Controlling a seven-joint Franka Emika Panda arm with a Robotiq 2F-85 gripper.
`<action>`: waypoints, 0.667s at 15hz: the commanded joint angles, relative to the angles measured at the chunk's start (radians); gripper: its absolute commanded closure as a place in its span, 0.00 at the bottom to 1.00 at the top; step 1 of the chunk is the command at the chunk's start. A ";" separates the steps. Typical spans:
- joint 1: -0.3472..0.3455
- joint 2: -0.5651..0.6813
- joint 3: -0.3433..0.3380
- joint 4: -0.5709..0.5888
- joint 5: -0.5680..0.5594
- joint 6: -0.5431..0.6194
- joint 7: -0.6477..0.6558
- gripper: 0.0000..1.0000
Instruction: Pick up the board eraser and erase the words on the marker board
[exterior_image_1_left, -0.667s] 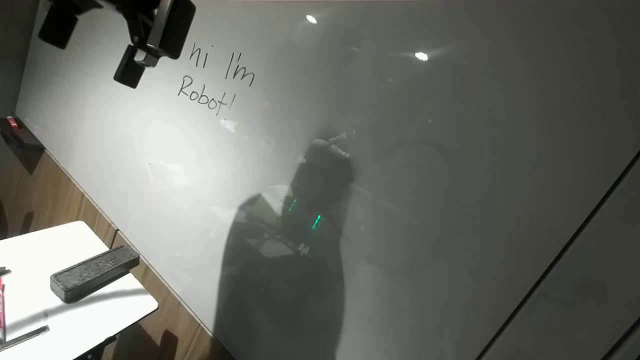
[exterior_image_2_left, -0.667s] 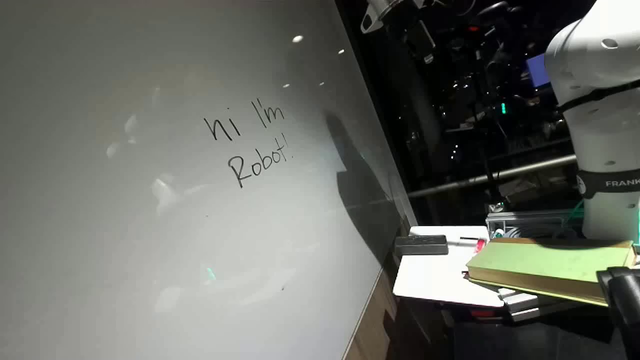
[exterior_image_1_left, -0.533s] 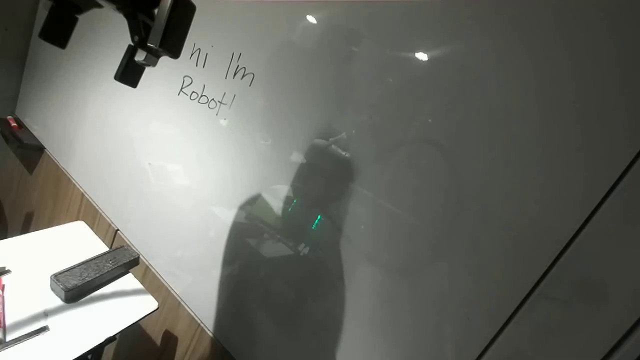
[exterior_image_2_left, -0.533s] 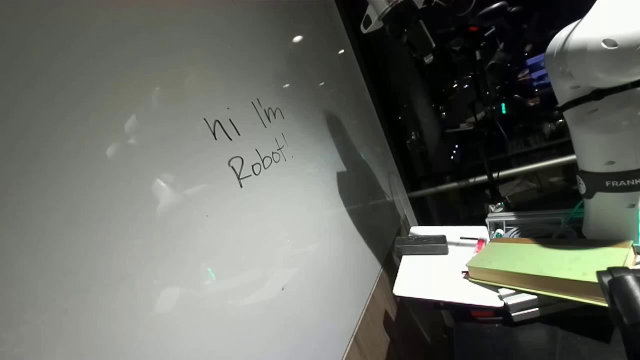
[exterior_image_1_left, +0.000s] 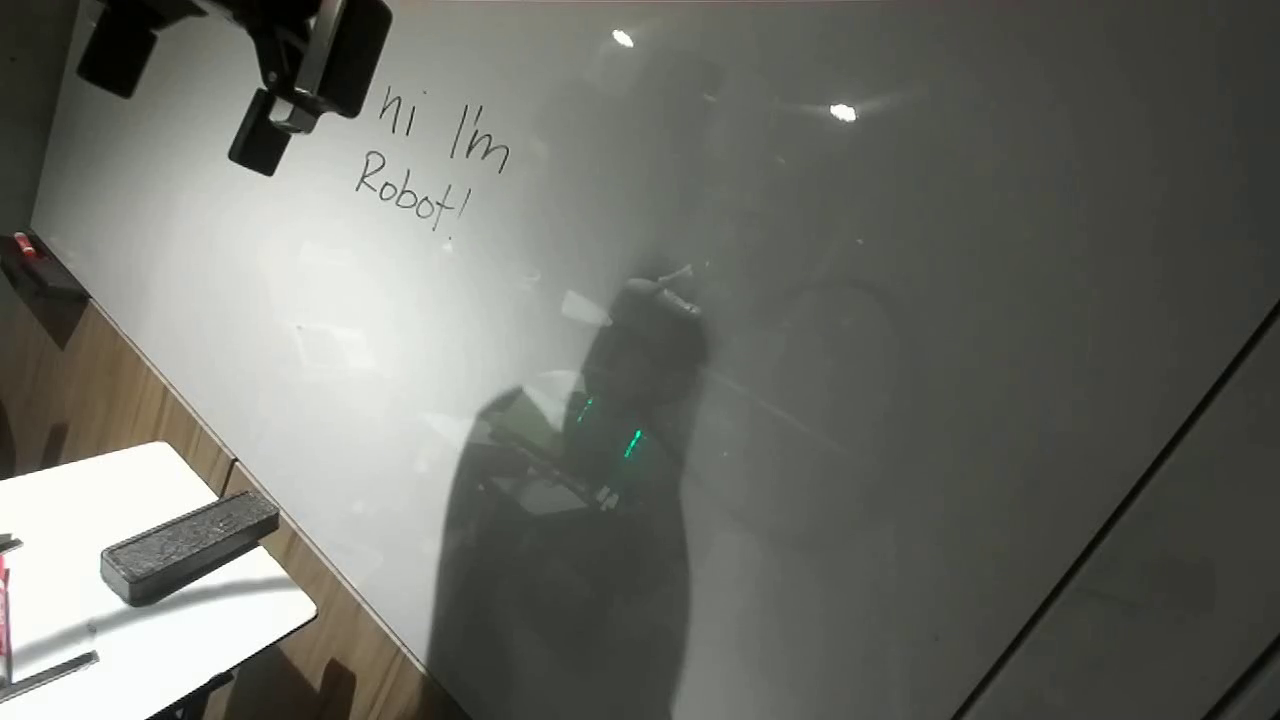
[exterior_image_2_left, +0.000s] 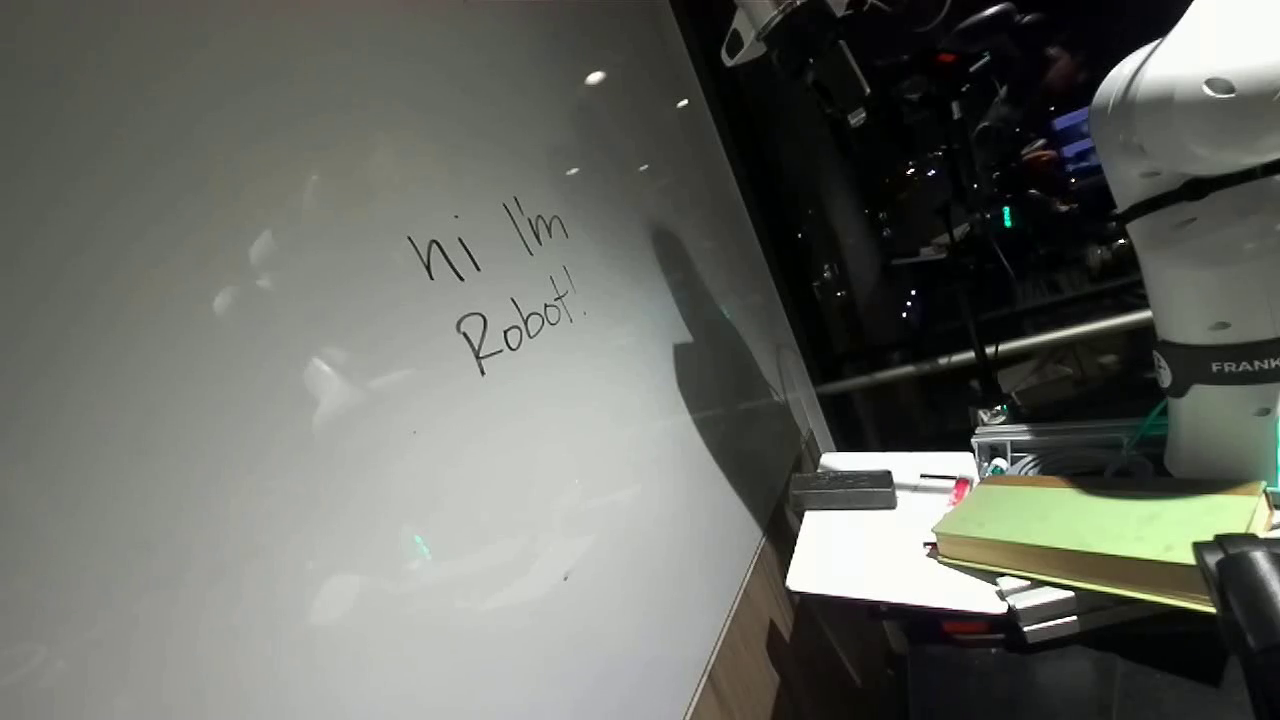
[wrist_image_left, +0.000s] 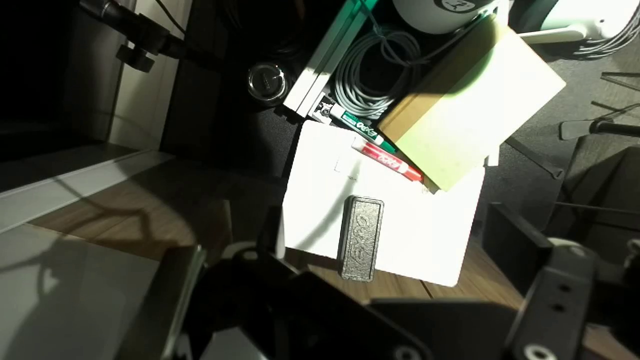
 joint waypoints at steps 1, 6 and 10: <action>0.018 -0.001 -0.011 0.003 -0.007 -0.004 0.010 0.00; 0.026 -0.034 -0.003 -0.048 0.012 0.024 0.027 0.00; 0.036 -0.087 0.015 -0.136 0.035 0.119 0.065 0.00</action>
